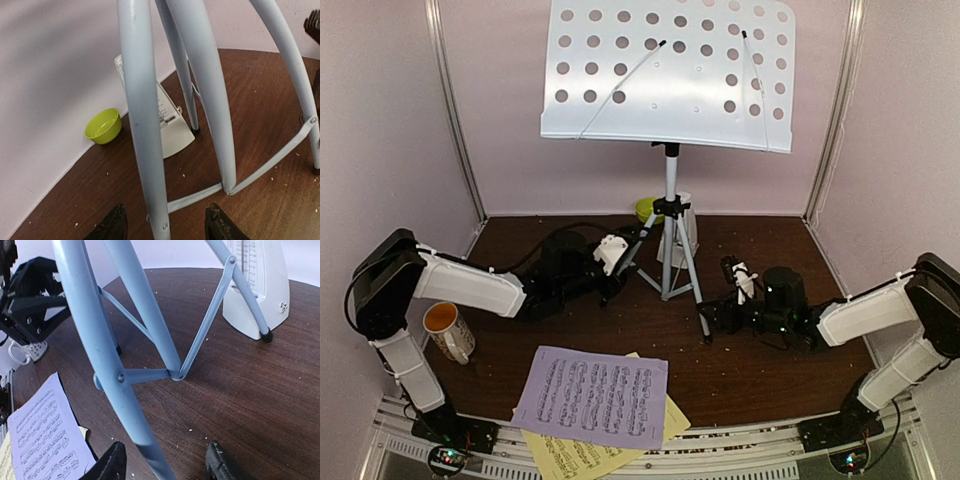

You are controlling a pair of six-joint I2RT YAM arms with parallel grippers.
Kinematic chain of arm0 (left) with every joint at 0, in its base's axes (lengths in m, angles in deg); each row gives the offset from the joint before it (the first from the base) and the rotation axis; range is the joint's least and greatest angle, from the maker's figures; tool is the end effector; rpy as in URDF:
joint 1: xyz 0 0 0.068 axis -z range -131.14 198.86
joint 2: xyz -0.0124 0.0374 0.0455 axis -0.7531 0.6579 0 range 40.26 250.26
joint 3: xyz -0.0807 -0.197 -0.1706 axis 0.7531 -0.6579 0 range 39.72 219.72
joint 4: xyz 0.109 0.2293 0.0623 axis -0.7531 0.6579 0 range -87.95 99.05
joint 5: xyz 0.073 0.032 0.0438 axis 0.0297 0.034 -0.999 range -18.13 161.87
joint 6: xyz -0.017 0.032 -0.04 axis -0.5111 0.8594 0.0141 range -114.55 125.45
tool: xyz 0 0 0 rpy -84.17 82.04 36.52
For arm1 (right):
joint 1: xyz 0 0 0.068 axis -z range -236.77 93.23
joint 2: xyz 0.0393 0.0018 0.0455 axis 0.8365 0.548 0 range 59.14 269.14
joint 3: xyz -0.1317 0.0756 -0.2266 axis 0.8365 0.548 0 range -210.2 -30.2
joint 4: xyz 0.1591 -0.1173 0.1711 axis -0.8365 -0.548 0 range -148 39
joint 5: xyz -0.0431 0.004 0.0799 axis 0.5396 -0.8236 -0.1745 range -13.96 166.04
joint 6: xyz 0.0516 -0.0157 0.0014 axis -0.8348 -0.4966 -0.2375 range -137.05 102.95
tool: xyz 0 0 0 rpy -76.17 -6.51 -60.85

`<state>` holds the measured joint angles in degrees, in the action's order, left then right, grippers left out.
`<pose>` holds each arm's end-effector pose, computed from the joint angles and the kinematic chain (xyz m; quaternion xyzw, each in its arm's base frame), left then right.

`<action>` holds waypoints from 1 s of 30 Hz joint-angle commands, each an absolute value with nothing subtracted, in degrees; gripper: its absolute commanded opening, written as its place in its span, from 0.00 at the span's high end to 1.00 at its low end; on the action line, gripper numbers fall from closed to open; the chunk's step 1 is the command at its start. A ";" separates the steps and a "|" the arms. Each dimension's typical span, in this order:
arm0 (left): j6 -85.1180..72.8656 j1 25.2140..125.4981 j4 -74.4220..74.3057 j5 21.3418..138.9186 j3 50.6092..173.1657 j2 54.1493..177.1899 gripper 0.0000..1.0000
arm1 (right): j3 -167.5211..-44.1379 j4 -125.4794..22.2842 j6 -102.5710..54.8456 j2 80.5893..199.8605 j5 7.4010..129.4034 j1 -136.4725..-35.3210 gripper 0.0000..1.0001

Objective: Set up the instrument practice props

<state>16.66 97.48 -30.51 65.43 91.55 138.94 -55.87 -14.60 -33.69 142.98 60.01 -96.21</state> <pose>0.2523 -0.2804 0.2097 0.3632 0.7005 -0.1545 0.5945 0.2041 0.1807 0.1594 -0.2387 0.7881 0.3630 0.4360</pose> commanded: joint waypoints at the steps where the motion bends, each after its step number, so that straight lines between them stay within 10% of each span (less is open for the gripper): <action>1: 14.03 97.73 -23.70 66.89 89.29 131.97 0.43 | -54.83 -20.23 -35.57 134.96 61.52 -96.25 0.43; 16: -11.66 101.14 -20.71 65.76 67.80 114.35 0.41 | -54.90 -41.33 -56.52 123.83 52.06 -101.77 0.36; 30: -24.81 108.01 -27.21 61.40 58.38 120.34 0.45 | -51.79 -26.10 -75.19 138.40 46.87 -112.98 0.35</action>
<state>-20.85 107.23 -21.02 62.98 59.07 117.28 -50.53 -33.40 -69.49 133.01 49.17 -111.75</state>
